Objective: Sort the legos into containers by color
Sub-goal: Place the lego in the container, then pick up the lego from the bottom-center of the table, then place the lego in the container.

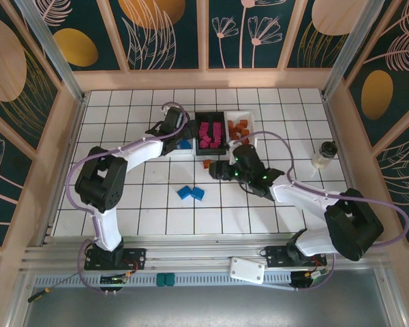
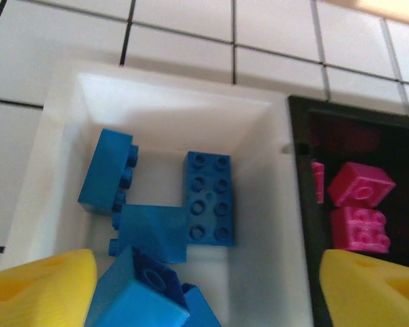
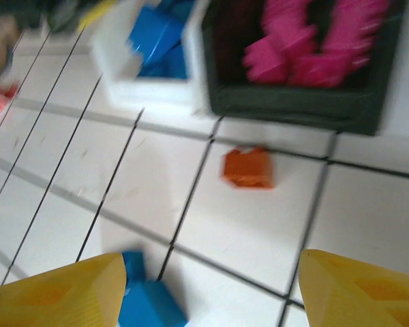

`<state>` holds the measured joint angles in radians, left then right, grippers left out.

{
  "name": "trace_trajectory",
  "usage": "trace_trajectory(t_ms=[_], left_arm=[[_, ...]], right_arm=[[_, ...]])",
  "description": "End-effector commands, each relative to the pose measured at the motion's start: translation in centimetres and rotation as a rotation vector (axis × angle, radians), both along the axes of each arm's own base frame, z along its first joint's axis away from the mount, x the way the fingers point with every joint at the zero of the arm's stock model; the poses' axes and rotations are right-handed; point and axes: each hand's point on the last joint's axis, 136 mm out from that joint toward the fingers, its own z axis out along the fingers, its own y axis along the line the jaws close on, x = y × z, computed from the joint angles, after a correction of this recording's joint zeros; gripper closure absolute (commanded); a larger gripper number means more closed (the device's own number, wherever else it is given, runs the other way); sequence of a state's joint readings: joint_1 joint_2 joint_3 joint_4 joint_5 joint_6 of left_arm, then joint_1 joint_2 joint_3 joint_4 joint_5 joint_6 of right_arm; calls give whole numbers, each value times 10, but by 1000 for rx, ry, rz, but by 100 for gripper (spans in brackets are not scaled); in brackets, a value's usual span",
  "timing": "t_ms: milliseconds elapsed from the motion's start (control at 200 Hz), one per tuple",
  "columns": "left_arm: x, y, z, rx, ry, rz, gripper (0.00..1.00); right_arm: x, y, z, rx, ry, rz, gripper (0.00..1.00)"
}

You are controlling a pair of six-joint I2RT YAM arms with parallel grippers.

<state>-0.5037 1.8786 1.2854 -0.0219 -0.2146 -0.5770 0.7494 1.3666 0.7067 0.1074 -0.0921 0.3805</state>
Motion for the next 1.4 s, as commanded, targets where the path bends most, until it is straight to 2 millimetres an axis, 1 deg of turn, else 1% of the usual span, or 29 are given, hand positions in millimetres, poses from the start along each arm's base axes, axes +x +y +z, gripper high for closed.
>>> trace_trajectory(t_ms=[0,5,15,30,60,70,135,240,255,270,290,460,546,606,691,811,831,916,996,1071,1146,1211,1256,1291,1341,1391], left_arm=[[-16,-3,59,-100,-99,-40,8],[-17,-4,58,-100,-97,-42,8],[-20,-3,68,-114,-116,-46,7],[-24,-3,76,-127,-128,-52,6],[-32,-3,80,-140,-133,-66,5],[-35,-3,84,-146,-141,-67,4],[-54,1,94,-172,-156,-82,2],[-81,15,97,-197,-167,-80,1],[-83,16,101,-203,-176,-79,1],[-89,21,92,-194,-158,-74,2],[-94,25,89,-190,-154,-68,1],[-131,52,75,-184,-141,-26,1],[-145,61,67,-189,-133,-19,1],[-151,66,62,-183,-122,-6,1],[-157,74,56,-165,-111,14,1],[-160,81,53,-149,-107,42,1],[-161,82,52,-145,-105,45,1],[-162,88,47,-129,-97,67,2],[-164,91,40,-111,-83,79,2],[-167,93,33,-100,-71,83,1],[-170,96,26,-95,-61,88,2],[-173,98,21,-98,-54,91,2],[-175,98,18,-104,-51,92,1],[-177,98,17,-108,-50,84,1],[-179,97,15,-115,-48,77,1],[-181,96,13,-117,-42,63,1]], right_arm=[[-24,33,-16,-66,-6,212,32],[-24,33,-18,-71,-3,217,32],[-26,35,-20,-78,-2,226,32],[-27,37,-23,-90,-1,238,32],[-32,42,-29,-110,3,268,31],[-33,43,-30,-116,5,276,32],[-42,52,-42,-158,14,334,31],[-56,60,-58,-233,18,411,31],[-57,61,-59,-242,18,418,30],[-58,62,-61,-251,18,425,30],[-60,63,-63,-263,18,433,30],[-52,67,-78,-376,-23,412,30],[-51,71,-85,-416,-33,419,30],[-52,73,-91,-438,-29,433,30],[-55,73,-101,-468,-13,450,35],[-60,73,-101,-466,-8,468,47],[-61,73,-100,-462,-10,471,50],[-65,75,-87,-423,-23,482,66],[-67,78,-67,-361,-46,486,78],[-65,84,-41,-276,-65,489,83],[-52,91,-9,-192,-107,463,84],[-33,99,23,-118,-158,421,84],[-14,103,43,-69,-187,369,84],[6,105,55,-45,-199,313,84],[35,106,65,-41,-215,223,83],[63,106,67,-64,-220,134,83]])
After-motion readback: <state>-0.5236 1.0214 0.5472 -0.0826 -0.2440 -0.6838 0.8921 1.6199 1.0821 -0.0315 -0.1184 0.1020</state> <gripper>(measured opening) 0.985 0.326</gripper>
